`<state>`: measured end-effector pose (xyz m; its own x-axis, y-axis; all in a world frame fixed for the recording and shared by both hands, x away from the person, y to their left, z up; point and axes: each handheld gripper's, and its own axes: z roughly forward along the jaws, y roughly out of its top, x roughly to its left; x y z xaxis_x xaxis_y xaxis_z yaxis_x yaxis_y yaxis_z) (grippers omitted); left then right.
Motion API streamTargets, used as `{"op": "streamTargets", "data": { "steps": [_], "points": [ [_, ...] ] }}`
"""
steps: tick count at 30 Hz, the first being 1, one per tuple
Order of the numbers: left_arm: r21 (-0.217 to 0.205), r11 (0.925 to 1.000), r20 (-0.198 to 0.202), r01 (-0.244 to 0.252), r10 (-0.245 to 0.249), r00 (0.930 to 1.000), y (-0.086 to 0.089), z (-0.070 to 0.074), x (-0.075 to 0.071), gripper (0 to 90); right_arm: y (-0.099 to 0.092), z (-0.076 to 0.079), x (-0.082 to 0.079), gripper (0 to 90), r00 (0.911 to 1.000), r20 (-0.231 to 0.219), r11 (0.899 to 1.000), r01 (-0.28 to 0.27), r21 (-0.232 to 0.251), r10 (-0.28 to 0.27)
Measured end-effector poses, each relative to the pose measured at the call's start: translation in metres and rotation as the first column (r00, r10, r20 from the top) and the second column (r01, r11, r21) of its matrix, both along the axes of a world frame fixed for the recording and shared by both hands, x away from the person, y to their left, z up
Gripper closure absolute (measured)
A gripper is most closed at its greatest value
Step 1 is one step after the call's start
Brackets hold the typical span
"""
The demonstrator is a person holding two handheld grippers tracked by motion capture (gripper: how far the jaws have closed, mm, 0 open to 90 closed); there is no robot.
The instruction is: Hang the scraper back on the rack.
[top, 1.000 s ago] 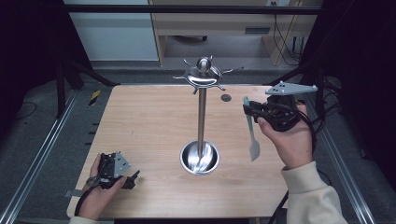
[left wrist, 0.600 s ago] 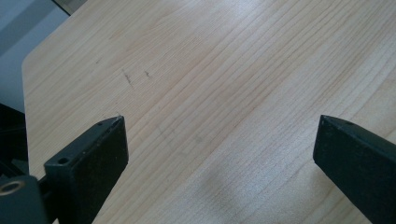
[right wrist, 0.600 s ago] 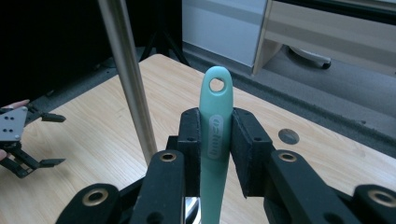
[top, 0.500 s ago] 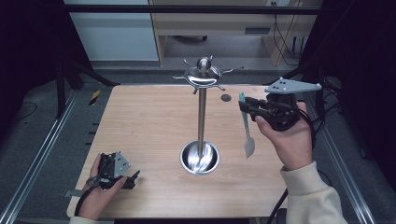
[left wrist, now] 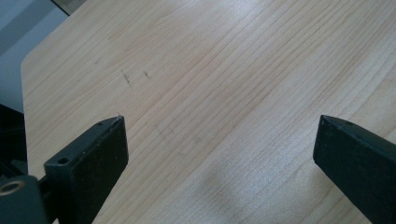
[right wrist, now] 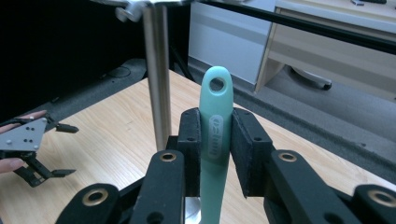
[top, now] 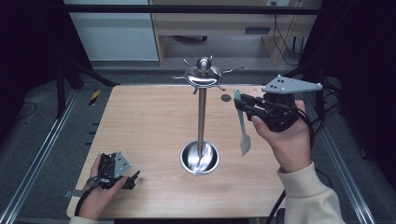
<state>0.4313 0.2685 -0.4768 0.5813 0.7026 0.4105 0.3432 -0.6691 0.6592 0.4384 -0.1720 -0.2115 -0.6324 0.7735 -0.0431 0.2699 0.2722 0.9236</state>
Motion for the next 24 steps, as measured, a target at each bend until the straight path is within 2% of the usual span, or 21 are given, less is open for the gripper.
{"op": "streamTargets", "data": {
  "steps": [9,18,24],
  "points": [
    [0.001,1.0000,-0.001,0.002,-0.002,1.0000,0.000,0.000,0.000,3.0,0.006,0.006,-0.005,74.3,0.9993,0.025,0.999,-0.028,0.022,0.028],
    [0.002,1.0000,-0.002,0.003,-0.003,1.0000,0.000,0.000,0.000,3.0,0.008,0.014,-0.017,74.4,0.9961,0.070,0.998,-0.056,0.040,0.053],
    [0.002,1.0000,-0.002,0.003,-0.003,1.0000,-0.001,0.000,0.000,3.0,0.014,0.020,-0.023,74.3,0.9927,0.090,0.996,-0.082,0.030,0.079]
  ]
}}
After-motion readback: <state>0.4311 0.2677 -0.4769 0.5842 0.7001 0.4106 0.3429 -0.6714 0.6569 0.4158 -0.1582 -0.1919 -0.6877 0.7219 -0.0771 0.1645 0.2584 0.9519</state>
